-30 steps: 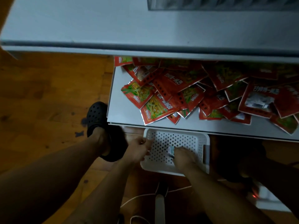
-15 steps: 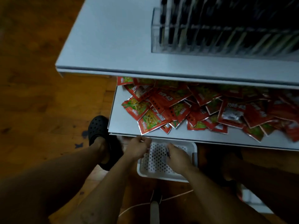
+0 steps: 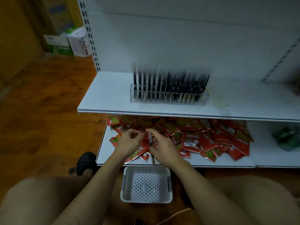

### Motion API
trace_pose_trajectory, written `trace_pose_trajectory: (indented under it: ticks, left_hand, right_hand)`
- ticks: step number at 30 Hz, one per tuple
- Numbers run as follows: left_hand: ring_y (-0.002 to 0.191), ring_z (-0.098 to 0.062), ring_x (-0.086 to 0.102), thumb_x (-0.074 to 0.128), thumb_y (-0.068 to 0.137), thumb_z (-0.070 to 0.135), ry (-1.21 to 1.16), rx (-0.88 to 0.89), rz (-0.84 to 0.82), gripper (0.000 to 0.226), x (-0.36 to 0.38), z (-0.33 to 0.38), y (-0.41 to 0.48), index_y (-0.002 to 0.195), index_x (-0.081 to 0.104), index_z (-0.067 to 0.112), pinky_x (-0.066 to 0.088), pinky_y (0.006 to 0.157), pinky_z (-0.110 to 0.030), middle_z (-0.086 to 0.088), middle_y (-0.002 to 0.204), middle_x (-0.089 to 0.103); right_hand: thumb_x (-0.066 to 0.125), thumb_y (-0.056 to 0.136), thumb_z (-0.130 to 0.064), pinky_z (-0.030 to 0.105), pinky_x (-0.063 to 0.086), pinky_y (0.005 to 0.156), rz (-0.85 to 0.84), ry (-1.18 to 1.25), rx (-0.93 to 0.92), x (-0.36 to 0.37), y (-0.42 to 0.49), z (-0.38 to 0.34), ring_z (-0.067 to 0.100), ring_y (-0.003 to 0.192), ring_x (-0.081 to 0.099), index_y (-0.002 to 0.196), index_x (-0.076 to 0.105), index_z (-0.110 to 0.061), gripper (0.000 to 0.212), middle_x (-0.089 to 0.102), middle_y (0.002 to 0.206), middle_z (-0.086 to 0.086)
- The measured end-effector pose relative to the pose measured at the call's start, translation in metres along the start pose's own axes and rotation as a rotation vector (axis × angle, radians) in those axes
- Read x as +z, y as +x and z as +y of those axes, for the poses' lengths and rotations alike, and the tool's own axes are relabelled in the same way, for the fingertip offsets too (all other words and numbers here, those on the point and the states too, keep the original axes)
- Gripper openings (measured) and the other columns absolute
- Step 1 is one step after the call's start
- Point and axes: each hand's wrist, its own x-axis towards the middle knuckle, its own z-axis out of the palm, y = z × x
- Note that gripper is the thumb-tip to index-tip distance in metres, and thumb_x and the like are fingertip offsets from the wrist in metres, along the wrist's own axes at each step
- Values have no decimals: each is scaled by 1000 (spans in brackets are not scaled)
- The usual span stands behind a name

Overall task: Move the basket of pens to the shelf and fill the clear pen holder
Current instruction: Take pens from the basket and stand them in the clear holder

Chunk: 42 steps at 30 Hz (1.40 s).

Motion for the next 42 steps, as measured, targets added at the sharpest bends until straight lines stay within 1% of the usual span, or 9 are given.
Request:
trace_pose_trajectory:
  ticks: [3,7,12,18,29,33,37,40,42]
  left_hand:
    - [74,-19,61,62,91,25,-13,78,63,7,-3,30,-1,86,64,20,53,72,-40,-4,84,69]
    - [77,-18,64,60,92,33,83,163,120,12,-18,70,5,96,63,23,50,65,-30,0,87,68]
    - [84,-17,63,59,92,32,148,259,236,17,-34,104,28,104,61,21,48,66,-29,2,91,65]
    - [88,-16,54,60,93,27,105,260,393,27,-30,113,74,117,54,17,40,70,-27,3,103,57]
    - [94,-20,47,52,94,5,-3,100,438,37,-23,98,126,130,47,13,38,70,-30,-2,113,50]
    - [84,-17,47,49,96,6,-18,107,434,35,-20,97,125,130,47,13,35,59,-22,0,110,48]
    - [71,0,42,50,98,13,-30,110,442,31,-19,94,121,129,47,14,36,57,-20,1,107,49]
    - [74,-9,47,49,99,17,-33,115,451,29,-16,94,119,128,48,13,36,58,-23,2,105,49]
    - [84,-17,48,49,99,19,-26,117,465,28,-15,95,117,127,49,13,36,63,-25,2,105,50]
  right_hand:
    - [62,88,-14,21,44,74,137,-14,-38,-37,-2,-12,13,82,59,141,36,-48,68,62,106,-2]
    - [65,89,-17,23,52,66,326,14,-82,-92,4,-25,-1,70,58,141,32,-49,70,58,105,-10]
    - [67,88,-16,27,56,76,640,86,-96,-164,18,-21,6,75,64,138,42,-40,61,58,105,-6]
    - [66,88,-13,24,55,73,1003,118,-123,-205,48,9,14,79,66,135,46,-34,55,60,97,-5]
    - [63,90,-12,23,51,75,906,69,-43,-204,84,45,12,80,63,133,49,-33,50,62,97,-4]
    - [64,88,-8,28,53,81,822,23,-56,-198,85,57,11,89,62,128,58,-23,43,62,112,2]
    - [61,90,-6,16,44,82,724,9,-46,-202,75,59,10,91,60,131,56,-26,47,62,114,1]
    - [58,91,-7,2,38,77,726,-20,-27,-207,66,59,5,88,57,131,57,-30,46,63,106,-1]
    - [58,92,-11,4,40,80,697,-40,-6,-206,61,57,6,88,58,134,53,-34,48,63,105,-3]
